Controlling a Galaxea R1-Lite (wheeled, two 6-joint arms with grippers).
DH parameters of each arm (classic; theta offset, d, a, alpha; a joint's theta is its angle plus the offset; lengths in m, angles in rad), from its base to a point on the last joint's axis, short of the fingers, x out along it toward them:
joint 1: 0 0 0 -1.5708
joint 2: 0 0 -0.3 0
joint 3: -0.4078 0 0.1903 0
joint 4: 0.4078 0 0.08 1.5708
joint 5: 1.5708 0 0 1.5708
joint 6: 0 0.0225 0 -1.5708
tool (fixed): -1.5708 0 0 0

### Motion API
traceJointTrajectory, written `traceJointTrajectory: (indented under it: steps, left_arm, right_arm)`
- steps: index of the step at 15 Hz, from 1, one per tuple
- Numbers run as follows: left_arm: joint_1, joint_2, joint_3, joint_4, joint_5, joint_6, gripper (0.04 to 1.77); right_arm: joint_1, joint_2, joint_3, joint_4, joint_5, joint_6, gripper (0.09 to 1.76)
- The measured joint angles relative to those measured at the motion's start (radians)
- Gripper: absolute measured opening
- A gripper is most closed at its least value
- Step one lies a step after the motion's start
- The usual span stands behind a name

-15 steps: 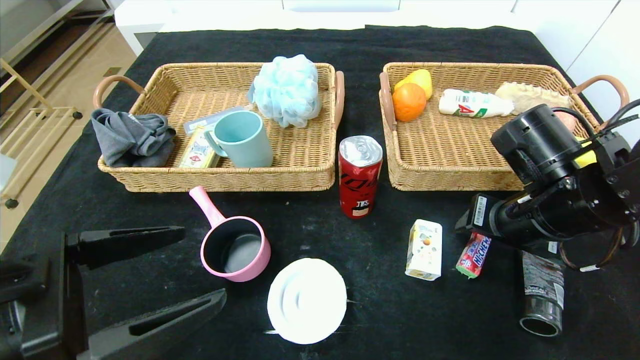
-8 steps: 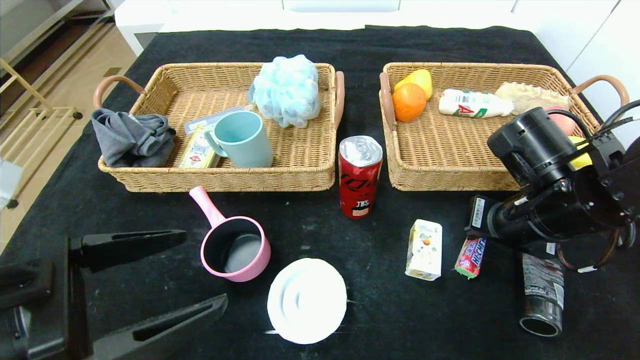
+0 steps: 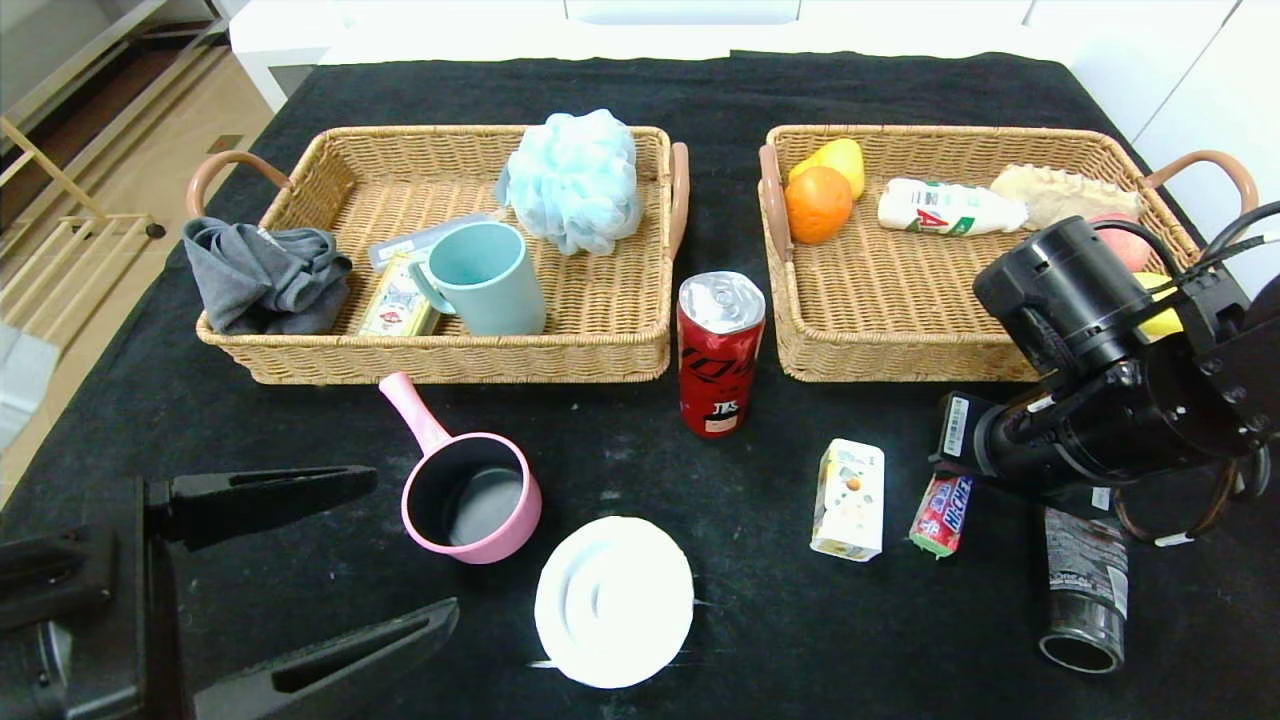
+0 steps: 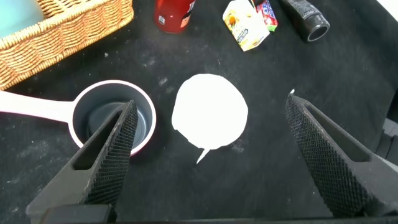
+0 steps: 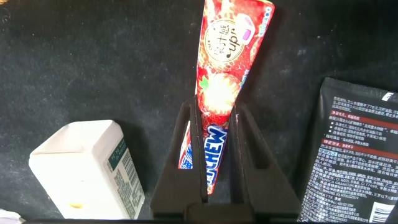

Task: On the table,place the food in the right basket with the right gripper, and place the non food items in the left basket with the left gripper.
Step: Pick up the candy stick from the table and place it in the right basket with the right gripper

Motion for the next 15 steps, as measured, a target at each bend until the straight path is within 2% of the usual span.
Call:
traceJointTrajectory:
  steps: [8, 15]
  left_arm:
    - [0.000, -0.002, 0.000, -0.001, 0.001, 0.006, 1.72]
    - [0.001, -0.015, -0.002, -0.003, 0.002, 0.010, 1.72]
  right_arm:
    - [0.029, -0.051, -0.010, 0.046, 0.005, -0.013, 0.31]
    - [0.050, -0.142, -0.021, 0.052, -0.012, -0.141, 0.31]
